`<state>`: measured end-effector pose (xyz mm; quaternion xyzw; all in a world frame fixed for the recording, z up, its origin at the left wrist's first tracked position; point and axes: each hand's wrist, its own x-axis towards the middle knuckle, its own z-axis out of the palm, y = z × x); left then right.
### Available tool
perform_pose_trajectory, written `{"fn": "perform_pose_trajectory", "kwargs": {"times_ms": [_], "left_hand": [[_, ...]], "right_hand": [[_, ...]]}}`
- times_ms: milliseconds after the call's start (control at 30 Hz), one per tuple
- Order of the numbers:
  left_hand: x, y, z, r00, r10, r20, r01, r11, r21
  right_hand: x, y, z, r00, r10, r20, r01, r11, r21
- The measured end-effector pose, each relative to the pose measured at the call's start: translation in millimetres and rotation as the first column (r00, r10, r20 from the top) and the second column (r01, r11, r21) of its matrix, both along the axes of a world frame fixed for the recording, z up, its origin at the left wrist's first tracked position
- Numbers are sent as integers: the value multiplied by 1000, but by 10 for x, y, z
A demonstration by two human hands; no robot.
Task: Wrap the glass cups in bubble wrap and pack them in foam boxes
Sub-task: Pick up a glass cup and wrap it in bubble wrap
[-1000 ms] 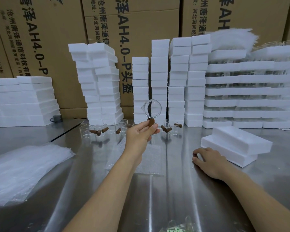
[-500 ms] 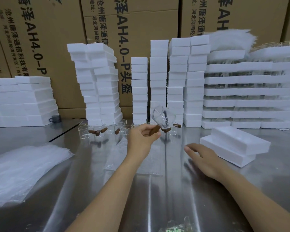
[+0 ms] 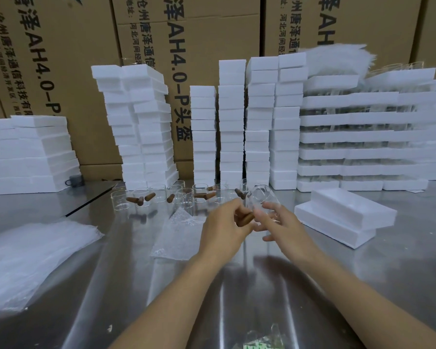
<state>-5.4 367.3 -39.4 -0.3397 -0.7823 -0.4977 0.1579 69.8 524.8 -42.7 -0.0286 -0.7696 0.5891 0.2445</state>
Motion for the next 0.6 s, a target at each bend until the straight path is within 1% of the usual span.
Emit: {"fn": "perform_pose_trajectory", "kwargs": {"times_ms": [67,167,267,400,433,467,500,533,567,600], "left_hand": [[67,35,-14,999,15,-36,-16,999,-43],[98,58,-9,1000,-25,-3,25,999,-35],[81,56,7,989,-122,83,124,992,-15],[63,57,57,964,-107,245,104,994,24],[68,53,85,943,-116,313,107,993,46],[69,49,109,900,-165,403,138,986,96],[73,47,132,826,-249,506,176,966,188],[76,45,147,731,-337,593,200,937,287],[80,41,155,657,-400,639,204,910,360],[79,38,156,625,-428,653,202,897,394]], "right_hand": [[2,-32,27,1000,10,-4,-11,999,-50],[19,-43,57,1000,6,-16,-8,995,-99],[19,-23,68,999,-6,-49,0,992,-127],[-11,16,50,998,-22,-61,17,996,-93],[-22,32,42,998,-23,-60,18,996,-87],[-37,54,37,998,-18,-58,13,996,-93],[-47,79,34,999,-5,-54,-1,994,-107],[-53,101,38,999,13,-49,-18,993,-121],[-53,120,44,999,27,-42,-32,991,-127],[-53,134,51,999,35,-39,-39,991,-129]]}}
